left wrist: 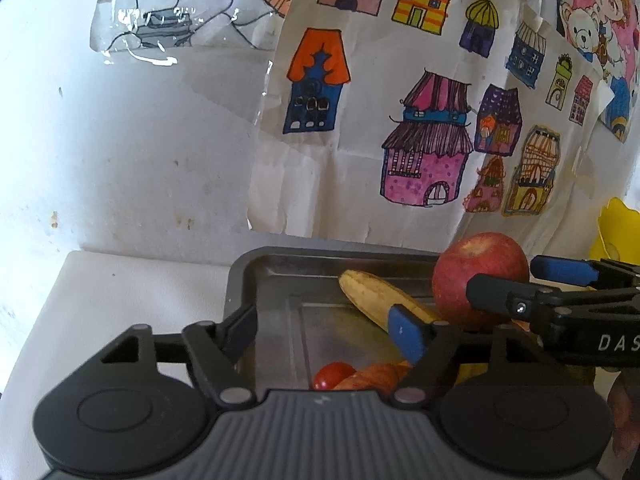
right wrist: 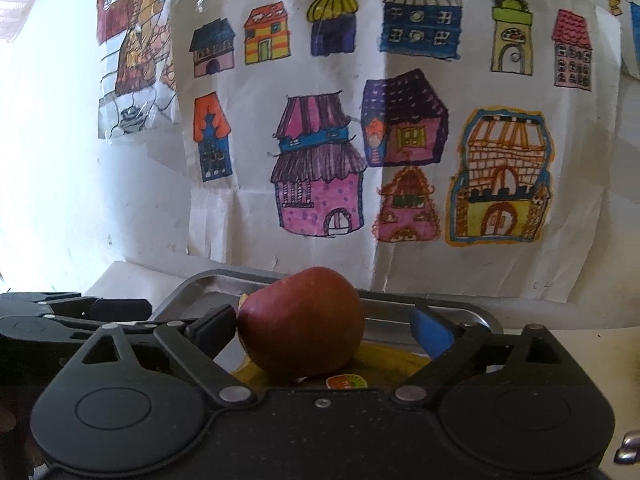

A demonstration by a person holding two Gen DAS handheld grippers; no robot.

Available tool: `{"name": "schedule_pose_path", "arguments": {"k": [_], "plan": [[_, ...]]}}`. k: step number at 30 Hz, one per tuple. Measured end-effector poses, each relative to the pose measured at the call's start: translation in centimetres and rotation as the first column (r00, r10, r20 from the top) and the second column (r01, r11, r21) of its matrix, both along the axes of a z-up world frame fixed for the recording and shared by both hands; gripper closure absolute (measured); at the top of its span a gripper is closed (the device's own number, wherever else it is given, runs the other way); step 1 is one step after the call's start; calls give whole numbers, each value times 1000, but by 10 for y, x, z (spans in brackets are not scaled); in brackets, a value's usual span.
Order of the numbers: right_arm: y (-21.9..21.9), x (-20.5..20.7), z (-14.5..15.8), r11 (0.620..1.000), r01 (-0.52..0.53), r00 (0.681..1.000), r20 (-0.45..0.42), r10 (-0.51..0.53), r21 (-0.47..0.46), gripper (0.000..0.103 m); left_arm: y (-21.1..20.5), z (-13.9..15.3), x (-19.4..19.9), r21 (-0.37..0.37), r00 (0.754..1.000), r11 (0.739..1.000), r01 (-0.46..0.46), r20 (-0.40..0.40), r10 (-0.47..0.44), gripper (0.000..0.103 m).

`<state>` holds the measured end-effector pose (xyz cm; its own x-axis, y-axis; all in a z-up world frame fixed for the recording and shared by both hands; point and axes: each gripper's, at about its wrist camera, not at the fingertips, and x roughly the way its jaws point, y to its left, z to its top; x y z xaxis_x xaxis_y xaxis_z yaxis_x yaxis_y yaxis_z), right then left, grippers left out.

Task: Organize fruits
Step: 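Open both tools to release the tomato and apple in the tray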

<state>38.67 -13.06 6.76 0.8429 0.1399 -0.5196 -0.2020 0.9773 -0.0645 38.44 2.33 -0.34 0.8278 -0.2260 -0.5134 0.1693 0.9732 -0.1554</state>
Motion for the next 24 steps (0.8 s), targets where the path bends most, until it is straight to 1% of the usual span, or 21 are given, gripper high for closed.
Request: {"name": "schedule_pose_path", "arguments": {"k": [6,10,18,24], "plan": [[-6,-7,4,999,26,999,19,-27,25,3,1,4,-5,-2,1000,1000,-7,18,7,15],[-7,-13,10,999,38,999,34,-39,36,1,1,9,-12,-3,999,1000,-15,38,16,5],[-12,-30,27,998,42,997,70,-46,57,1,3,23,-28,7,997,1000,-26,70,25,1],[-14,-48,43,997,40,994,103,-48,70,1,7,34,-42,4,995,999,-45,88,44,0]]}}
